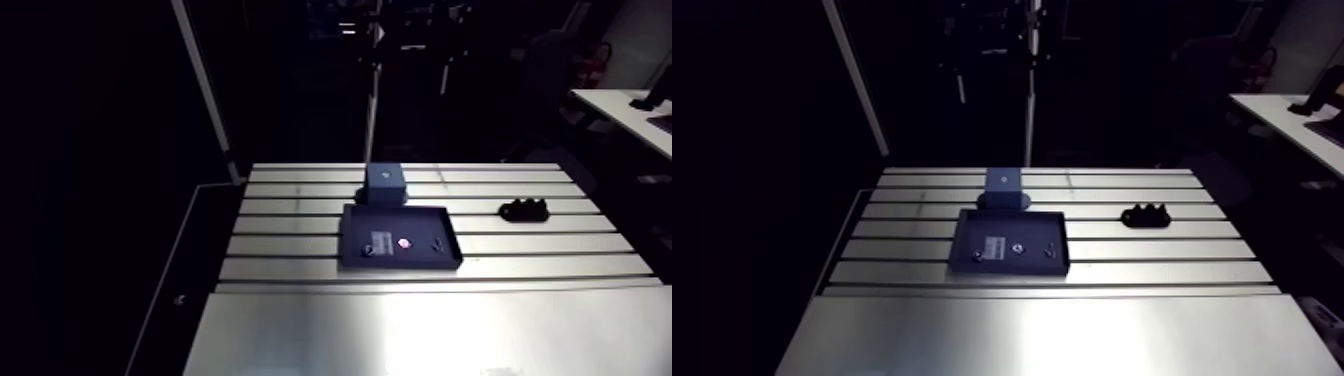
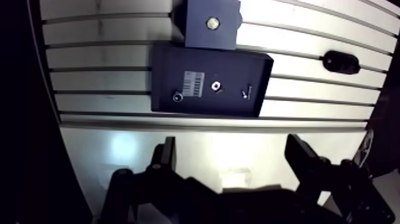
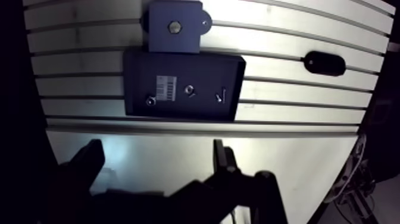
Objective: Pick up the M10 bolt and insert it into the hex recess until seated.
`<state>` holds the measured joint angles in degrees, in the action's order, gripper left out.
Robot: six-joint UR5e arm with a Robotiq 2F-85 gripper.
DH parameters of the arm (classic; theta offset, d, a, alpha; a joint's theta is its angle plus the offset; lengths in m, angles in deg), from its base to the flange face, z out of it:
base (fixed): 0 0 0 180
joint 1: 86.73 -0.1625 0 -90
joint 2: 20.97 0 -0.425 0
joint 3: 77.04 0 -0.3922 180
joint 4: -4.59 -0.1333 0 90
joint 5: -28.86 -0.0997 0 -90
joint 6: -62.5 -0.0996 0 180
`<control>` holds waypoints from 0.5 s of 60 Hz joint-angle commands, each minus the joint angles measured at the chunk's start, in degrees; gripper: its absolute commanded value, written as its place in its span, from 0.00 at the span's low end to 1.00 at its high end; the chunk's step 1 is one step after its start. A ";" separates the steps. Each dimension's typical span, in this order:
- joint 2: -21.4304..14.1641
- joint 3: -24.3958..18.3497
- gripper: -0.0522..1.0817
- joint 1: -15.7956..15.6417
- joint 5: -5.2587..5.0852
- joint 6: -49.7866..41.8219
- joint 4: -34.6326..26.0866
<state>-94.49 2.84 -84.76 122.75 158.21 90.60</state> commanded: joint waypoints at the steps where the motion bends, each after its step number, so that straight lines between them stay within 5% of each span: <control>1: -9.98 0.33 0.06 0.93 -0.24 0.83 -6.69; 21: -12.96 1.72 0.06 0.84 -0.33 0.65 -6.45; 30: -13.09 1.80 0.06 0.93 -1.77 0.65 -6.26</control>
<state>-104.07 3.58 -84.04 122.36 158.78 85.11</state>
